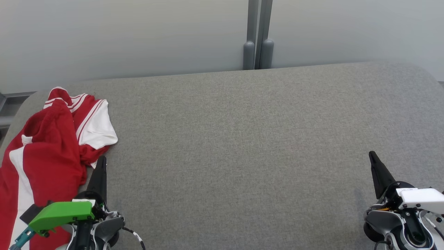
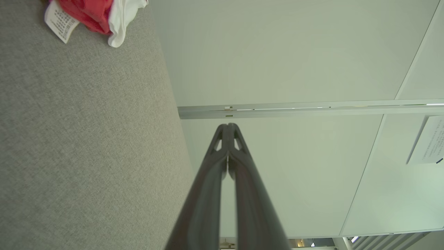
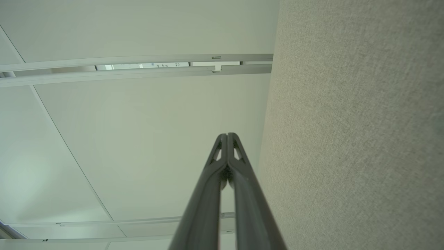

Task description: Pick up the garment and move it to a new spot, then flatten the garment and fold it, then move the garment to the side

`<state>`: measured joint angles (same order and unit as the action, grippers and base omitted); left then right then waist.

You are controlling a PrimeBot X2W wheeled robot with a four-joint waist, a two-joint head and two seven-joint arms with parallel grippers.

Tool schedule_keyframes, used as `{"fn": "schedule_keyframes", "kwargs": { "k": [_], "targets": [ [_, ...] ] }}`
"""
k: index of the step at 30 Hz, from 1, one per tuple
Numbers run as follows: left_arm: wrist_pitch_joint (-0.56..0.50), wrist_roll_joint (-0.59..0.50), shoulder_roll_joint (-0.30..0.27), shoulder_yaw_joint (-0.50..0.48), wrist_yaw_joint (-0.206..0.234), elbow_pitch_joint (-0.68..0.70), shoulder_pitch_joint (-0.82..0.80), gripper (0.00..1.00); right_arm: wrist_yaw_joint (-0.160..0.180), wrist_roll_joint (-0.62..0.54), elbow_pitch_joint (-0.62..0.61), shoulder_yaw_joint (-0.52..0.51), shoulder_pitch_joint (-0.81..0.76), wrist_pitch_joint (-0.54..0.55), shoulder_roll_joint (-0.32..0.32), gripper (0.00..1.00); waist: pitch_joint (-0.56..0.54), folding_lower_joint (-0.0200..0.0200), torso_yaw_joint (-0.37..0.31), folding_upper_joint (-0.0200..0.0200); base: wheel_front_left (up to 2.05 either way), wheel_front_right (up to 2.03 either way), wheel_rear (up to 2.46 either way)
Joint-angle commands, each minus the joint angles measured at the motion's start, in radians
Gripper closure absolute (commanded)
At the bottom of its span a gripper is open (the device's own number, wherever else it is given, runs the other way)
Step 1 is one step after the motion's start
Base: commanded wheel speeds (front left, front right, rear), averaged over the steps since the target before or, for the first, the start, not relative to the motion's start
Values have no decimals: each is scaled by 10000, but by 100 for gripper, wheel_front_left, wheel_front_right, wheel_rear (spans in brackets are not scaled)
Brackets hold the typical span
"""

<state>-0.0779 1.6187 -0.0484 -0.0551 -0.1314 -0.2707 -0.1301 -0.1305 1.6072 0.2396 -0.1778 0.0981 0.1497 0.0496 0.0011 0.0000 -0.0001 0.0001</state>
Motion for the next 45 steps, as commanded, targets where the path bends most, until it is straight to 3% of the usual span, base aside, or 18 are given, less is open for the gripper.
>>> {"fn": "schedule_keyframes", "kwargs": {
  "k": [1,45],
  "targets": [
    [-14,-15,-6,-6,-24,-8,-164,100,-4,-17,16,-9,96,48,16,100,0,0,0,-1,0,0,0],
    [-14,-14,-6,-5,-24,-8,-164,100,-4,-19,16,-9,96,47,16,100,0,0,0,-1,0,0,0]
  ]
}}
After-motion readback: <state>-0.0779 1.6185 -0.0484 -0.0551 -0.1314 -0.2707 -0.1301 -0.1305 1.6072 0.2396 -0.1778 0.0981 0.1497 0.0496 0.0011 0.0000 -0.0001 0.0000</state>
